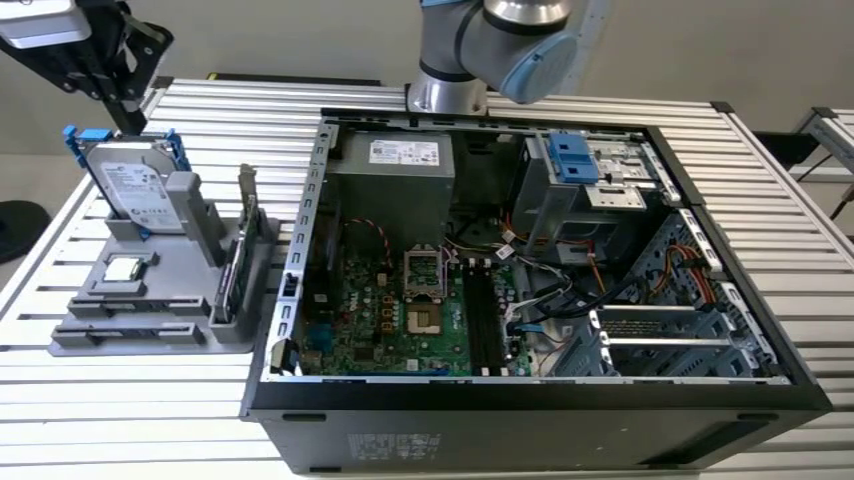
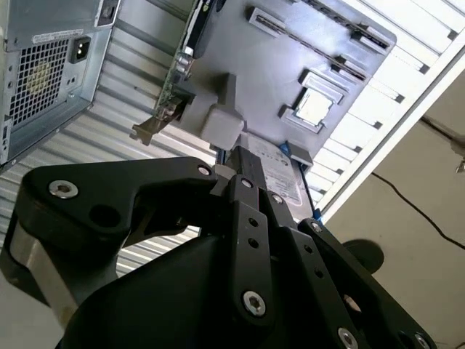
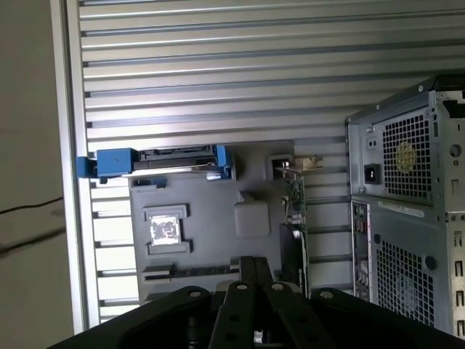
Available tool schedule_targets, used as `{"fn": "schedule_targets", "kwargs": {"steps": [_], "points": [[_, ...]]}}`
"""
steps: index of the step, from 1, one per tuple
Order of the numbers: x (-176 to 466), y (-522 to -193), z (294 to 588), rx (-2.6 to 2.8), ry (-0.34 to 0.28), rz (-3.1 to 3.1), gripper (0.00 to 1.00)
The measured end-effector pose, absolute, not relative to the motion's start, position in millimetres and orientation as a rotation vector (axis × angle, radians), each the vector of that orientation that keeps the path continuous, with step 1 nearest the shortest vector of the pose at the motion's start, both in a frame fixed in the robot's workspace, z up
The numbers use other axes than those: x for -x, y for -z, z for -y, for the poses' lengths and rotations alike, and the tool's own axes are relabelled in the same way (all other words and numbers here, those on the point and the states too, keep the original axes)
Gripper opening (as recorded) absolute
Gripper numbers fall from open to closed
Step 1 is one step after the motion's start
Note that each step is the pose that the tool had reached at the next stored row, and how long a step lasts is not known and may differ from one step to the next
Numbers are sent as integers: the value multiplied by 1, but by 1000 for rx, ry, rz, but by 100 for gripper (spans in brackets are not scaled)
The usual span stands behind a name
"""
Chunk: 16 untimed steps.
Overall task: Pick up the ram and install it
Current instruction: 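Reach for the ram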
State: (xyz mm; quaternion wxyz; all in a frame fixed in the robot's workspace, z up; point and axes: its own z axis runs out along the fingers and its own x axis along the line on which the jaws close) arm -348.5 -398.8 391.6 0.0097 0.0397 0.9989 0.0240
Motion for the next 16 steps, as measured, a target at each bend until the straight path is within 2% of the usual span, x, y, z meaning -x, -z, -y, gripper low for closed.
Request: {"fn": "schedule_targets", "kwargs": {"steps": [16], "points": [[379,-392,399,-124,-75,-3119,0]]}}
